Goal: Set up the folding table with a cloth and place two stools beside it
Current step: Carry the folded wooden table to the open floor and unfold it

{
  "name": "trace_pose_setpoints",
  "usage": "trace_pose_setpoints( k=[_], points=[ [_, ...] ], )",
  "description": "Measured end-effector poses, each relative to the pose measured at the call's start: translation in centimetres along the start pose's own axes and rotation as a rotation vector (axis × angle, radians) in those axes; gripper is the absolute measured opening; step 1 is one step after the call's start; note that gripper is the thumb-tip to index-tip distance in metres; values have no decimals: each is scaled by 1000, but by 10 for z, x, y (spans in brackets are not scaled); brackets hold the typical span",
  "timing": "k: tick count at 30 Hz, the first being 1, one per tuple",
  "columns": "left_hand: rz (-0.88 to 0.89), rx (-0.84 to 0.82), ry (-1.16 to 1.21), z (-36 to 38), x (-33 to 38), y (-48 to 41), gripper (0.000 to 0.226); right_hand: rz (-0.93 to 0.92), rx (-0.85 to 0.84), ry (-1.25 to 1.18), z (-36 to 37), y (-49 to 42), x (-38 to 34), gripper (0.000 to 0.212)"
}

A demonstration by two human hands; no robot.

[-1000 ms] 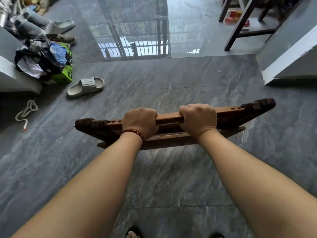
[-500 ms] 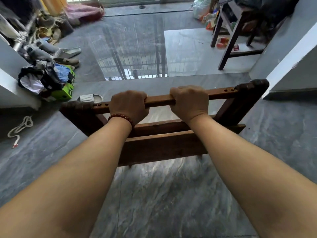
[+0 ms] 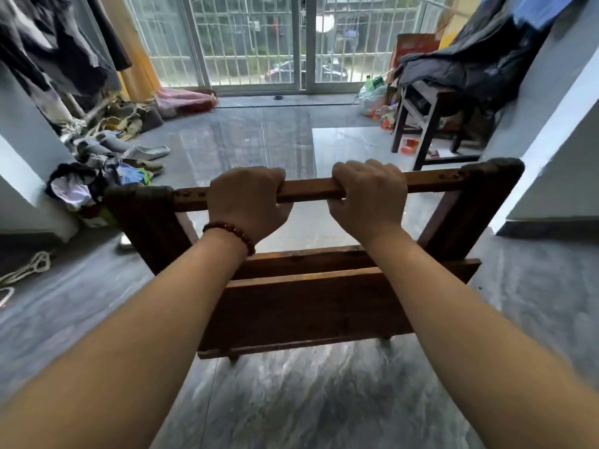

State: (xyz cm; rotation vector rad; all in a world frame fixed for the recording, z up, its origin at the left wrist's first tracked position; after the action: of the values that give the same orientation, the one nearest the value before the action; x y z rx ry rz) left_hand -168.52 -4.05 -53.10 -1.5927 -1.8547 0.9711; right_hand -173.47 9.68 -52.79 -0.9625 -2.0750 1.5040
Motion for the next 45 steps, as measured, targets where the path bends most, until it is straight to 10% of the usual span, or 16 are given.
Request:
trace_pose_setpoints(
  k=[12, 17, 23, 27, 35, 41, 45],
  points=[
    [54, 131, 54, -31, 19, 24, 19, -38, 109, -18, -33, 18, -7, 13],
    [201, 295, 80, -48, 27, 58, 58, -99, 67, -28, -37, 24, -10, 11],
    [323, -74, 61, 4, 48, 159, 74, -81, 36, 17, -34, 40, -10, 26],
    [-49, -424, 69, 51, 15, 195, 61, -104, -28, 69, -32, 51, -12, 50],
    [-95, -394, 130, 61, 5, 199, 67, -69, -23, -130, -41, 78, -18, 75],
    [-112, -355, 154, 64, 4, 198, 68, 15, -399, -175, 4, 191, -36, 62],
    [-117, -327, 192, 62, 5, 201, 67, 71, -353, -158, 17, 209, -39, 55]
  ],
)
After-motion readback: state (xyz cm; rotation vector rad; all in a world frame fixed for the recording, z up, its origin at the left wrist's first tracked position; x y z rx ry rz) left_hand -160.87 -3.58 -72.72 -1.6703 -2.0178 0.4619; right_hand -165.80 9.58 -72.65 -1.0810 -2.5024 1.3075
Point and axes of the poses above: each hand's wrist, its own y-axis away from the middle knuckle, its own z-axis out of the palm, x = y × z, the point moved 8 cm from there along -y, towards the middle knuckle, and after that the axes turned 15 degrees about x, right-handed, at the moved point
